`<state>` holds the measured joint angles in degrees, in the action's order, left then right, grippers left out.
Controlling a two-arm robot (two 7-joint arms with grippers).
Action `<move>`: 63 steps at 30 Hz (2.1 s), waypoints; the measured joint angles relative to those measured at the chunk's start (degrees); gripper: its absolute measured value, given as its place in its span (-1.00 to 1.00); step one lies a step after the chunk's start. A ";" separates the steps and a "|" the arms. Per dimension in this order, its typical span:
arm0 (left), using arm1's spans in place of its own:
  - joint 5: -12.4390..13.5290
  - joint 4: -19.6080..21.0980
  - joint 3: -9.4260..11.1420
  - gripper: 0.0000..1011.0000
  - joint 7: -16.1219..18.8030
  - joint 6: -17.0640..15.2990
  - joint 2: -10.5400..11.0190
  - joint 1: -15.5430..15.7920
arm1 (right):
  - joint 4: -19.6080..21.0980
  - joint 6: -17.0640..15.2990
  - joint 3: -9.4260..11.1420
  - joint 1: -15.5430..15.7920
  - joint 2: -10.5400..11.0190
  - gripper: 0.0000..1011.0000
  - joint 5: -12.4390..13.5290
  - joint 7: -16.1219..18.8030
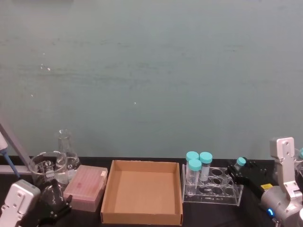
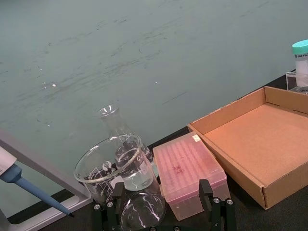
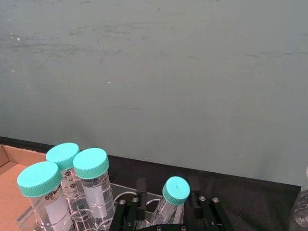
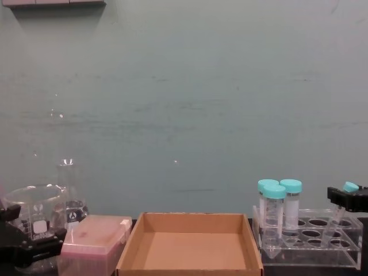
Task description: Use the right hand to move the test tube from the test tube rack into the box.
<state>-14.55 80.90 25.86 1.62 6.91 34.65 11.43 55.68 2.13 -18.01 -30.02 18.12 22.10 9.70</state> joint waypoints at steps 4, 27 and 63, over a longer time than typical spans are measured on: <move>0.00 0.00 0.00 0.98 0.00 0.00 0.00 0.00 | 0.02 0.00 0.00 0.00 0.01 -0.16 0.02 0.00; 0.00 0.00 0.00 0.98 0.00 0.00 0.00 0.00 | 0.68 0.82 1.32 0.52 -0.53 -0.47 -0.55 -0.22; 0.00 0.00 0.00 0.98 0.00 0.00 0.00 0.00 | 15.28 -4.46 3.02 -1.75 -4.83 -0.47 0.54 8.77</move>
<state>-14.55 80.90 25.86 1.62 6.91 34.64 11.43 70.96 -2.33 -14.99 -31.78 13.30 22.64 18.47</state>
